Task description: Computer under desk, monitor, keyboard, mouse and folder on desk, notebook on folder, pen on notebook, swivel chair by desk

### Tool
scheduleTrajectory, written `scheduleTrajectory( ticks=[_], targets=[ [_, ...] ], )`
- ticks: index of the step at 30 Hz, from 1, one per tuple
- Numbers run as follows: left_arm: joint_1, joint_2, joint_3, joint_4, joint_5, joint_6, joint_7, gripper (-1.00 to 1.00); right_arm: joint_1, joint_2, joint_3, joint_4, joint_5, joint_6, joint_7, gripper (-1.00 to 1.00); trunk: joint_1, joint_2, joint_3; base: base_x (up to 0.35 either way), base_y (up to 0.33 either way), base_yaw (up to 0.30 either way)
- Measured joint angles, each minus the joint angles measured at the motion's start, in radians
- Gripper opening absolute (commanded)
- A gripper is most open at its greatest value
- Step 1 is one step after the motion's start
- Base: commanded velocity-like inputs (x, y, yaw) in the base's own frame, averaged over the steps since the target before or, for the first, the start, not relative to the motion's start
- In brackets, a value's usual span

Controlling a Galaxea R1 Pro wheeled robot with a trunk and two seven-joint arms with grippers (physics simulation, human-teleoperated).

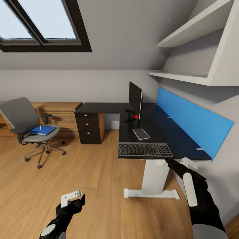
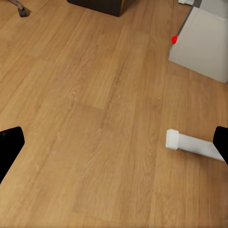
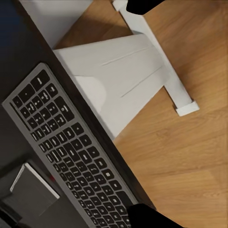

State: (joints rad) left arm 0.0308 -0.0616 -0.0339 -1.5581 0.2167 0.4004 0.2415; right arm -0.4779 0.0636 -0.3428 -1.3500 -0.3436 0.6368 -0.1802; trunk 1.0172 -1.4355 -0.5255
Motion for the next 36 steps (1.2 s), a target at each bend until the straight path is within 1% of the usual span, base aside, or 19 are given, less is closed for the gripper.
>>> scheduleTrajectory(
  ticks=[7,16,28,33,36],
  targets=[
    [0.0,-0.001,0.0,-0.005,0.0,-0.002,0.0,1.0,0.0,0.0,-0.001,0.0,0.0,-0.006,-0.001,1.0,0.0,0.0,0.005,0.066,-0.038,-0.071],
    [0.0,0.0,0.002,-0.006,0.0,-0.002,0.001,1.0,0.0,0.0,-0.001,0.0,0.001,-0.007,-0.001,1.0,-0.034,0.063,0.044,0.005,-0.003,-0.115],
    [0.0,0.0,0.006,-0.006,0.0,0.0,0.001,1.0,0.0,0.0,0.0,0.0,0.001,-0.007,-0.001,1.0,-0.08,0.147,0.085,0.0,0.0,-0.018],
    [0.0,0.0,0.006,-0.006,0.001,-0.001,0.001,1.0,0.0,-0.001,0.0,0.0,0.001,-0.007,0.003,1.0,-0.08,0.147,0.085,0.011,0.0,0.0],
    [0.0,0.0,0.007,-0.006,0.001,-0.002,0.001,1.0,0.0,-0.003,0.001,0.001,0.005,-0.006,0.004,1.0,-0.081,0.147,0.085,0.159,0.0,0.0]
  ],
)
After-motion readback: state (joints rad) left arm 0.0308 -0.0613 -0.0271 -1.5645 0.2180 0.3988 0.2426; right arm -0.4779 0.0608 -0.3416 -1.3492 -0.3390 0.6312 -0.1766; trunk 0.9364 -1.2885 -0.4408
